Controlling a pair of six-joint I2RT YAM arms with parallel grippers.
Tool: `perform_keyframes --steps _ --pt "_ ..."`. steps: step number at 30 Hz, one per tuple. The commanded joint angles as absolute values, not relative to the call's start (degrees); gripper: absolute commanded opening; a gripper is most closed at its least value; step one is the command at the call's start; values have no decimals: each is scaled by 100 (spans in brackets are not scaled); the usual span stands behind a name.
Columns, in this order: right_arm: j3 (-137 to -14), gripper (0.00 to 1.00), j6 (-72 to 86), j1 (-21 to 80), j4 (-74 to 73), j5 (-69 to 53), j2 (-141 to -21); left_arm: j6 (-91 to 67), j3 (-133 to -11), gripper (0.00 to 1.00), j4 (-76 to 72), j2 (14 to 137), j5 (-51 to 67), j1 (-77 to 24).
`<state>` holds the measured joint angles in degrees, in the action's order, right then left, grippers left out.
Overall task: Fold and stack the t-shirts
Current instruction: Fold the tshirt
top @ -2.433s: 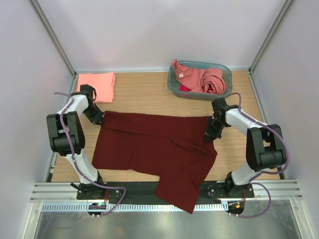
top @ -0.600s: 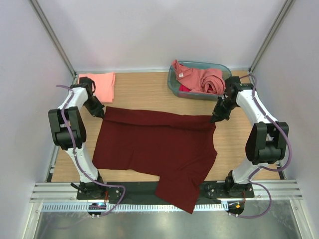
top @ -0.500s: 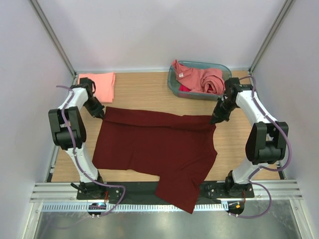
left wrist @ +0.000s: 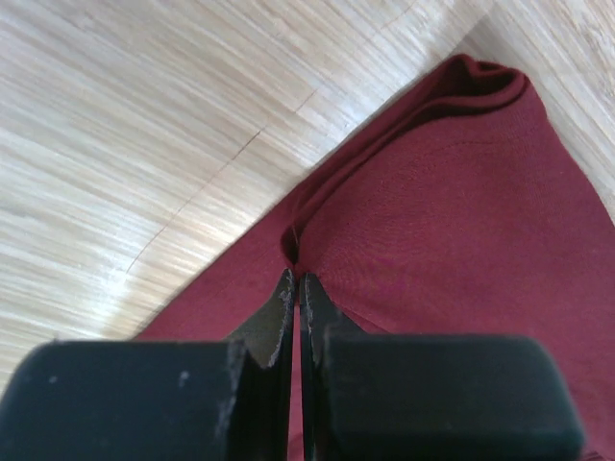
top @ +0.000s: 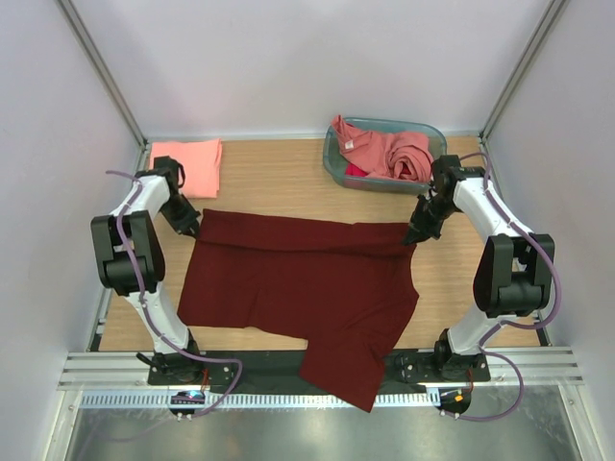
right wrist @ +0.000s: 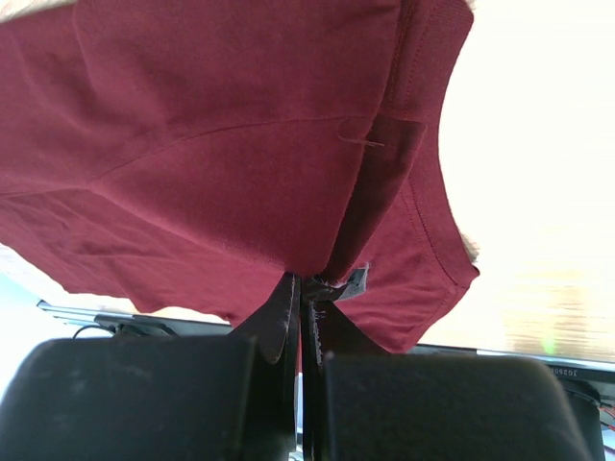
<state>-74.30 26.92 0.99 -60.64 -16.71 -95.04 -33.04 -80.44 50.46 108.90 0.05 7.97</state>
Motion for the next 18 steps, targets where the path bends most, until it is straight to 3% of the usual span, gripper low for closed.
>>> perform_keyframes --steps 1,18 --pt "-7392 1 2610 70 -5995 -1767 -9264 -3393 -7989 0 4895 10582 -167 844" --pt "-7269 1 2610 167 -5871 -1749 -9360 -3419 -7805 5 4852 10942 -387 844"
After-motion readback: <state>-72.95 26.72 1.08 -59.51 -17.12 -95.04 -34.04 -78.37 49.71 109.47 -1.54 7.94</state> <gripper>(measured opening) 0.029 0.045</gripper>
